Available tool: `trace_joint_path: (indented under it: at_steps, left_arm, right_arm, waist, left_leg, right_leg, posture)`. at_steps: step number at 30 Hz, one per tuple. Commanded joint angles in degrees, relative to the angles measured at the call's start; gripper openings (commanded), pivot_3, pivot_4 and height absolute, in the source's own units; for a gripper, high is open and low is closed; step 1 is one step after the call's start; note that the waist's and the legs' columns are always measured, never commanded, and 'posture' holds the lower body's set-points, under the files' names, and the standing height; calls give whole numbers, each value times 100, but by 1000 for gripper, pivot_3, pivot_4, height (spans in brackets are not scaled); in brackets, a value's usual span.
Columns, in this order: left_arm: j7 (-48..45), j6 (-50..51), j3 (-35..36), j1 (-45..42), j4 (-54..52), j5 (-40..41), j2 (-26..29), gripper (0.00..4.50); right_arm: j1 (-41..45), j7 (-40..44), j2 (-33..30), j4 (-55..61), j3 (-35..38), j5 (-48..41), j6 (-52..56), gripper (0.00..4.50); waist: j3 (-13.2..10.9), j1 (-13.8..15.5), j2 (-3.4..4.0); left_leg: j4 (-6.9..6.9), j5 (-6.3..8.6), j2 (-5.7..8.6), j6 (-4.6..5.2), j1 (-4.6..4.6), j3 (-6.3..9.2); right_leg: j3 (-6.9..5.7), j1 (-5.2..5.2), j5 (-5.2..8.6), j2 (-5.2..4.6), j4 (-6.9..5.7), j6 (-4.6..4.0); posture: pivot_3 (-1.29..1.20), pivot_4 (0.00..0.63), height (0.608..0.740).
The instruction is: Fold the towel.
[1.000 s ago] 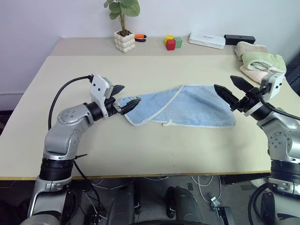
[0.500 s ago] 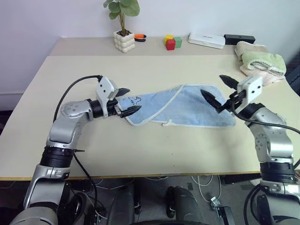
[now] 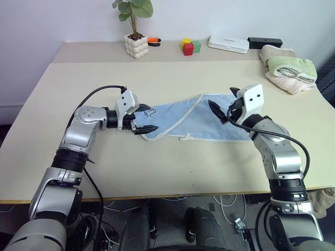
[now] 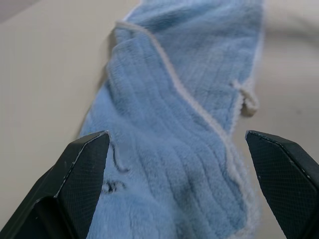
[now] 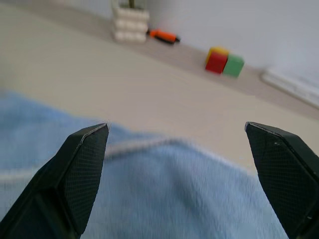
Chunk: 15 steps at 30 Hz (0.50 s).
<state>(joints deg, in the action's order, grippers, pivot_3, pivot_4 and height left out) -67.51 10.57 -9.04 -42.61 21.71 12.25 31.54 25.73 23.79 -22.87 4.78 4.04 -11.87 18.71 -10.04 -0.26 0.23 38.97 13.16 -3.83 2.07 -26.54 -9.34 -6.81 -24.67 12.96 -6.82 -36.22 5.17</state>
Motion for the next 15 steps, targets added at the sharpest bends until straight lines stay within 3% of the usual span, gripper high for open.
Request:
trace_joint_path:
  at_steps: [1, 9, 15]
  left_arm:
    - [-289, -250, -139, -126, 26, -154, 48, 4457]
    - [-576, -1188, -447, 310, -345, -546, 182, 4457]
    - [-174, -1656, -515, 542, -174, -954, 146, 4457]
  right_arm:
    - [34, -196, 245, 389, -120, 15, 9, 4500]
    - [-300, -378, 262, 691, -14, 123, -46, 4500]
    - [-412, -420, 413, 743, -124, 148, -90, 4500]
  waist:
    - [0, -34, 0]
    - [0, -44, 0]
    - [0, -46, 0]
  left_leg:
    - [0, 0, 0, 0, 0, 0]
    - [-1, 1, -1, 0, -1, 1]
    - [-1, 1, -1, 2, -2, 1]
  right_leg:
    - [0, 1, 0, 0, 0, 0]
    - [1, -1, 1, -1, 1, 0]
    - [1, -1, 1, -1, 1, 0]
  posture:
    - [0, 150, 740]
    - [0, 150, 740]
    - [0, 150, 740]
